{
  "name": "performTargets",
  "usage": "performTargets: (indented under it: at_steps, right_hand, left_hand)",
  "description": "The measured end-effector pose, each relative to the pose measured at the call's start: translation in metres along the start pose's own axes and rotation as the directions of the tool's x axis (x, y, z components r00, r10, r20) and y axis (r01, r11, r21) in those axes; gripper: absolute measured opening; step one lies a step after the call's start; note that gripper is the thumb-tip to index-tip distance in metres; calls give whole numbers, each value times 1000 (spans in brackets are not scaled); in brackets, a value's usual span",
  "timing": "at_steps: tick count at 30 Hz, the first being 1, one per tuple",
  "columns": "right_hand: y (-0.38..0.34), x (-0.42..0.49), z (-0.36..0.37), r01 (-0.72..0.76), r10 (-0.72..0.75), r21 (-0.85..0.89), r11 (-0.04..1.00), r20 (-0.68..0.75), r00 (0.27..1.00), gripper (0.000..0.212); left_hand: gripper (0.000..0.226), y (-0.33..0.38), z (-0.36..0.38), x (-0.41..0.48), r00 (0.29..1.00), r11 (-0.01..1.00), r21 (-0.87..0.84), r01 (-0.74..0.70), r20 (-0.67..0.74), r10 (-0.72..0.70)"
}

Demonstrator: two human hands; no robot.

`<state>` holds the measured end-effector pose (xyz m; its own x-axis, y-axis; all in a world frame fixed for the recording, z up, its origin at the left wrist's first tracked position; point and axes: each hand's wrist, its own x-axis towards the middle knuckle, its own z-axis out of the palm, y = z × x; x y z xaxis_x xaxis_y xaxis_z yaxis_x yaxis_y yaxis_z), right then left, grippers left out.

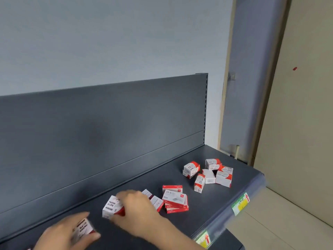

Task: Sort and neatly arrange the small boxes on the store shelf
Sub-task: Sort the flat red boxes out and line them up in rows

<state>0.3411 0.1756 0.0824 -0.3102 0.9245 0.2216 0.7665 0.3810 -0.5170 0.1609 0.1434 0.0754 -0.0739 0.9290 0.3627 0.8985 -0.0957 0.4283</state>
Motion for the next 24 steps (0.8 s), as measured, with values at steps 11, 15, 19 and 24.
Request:
performTargets:
  at_steps: [11,15,19,24]
  right_hand:
    - [235,-7,-137,-176,167,-104,979,-92,982,37]
    - [283,5,-158,-207,198,-84,975,-95,975,41]
    - [309,37,-162,-222,217,-80,972,-70,974,38]
    - [317,78,-150,-262,266,-85,961,44,963,37]
  left_hand:
    - [64,228,144,70,949,989,-25,-148,278,149]
    - [59,269,186,98,936,987,-32,-160,311,162]
    - [58,290,212,138,961,997,-36,-65,268,73]
    - [33,287,236,176,952,996,1,89,295,-85]
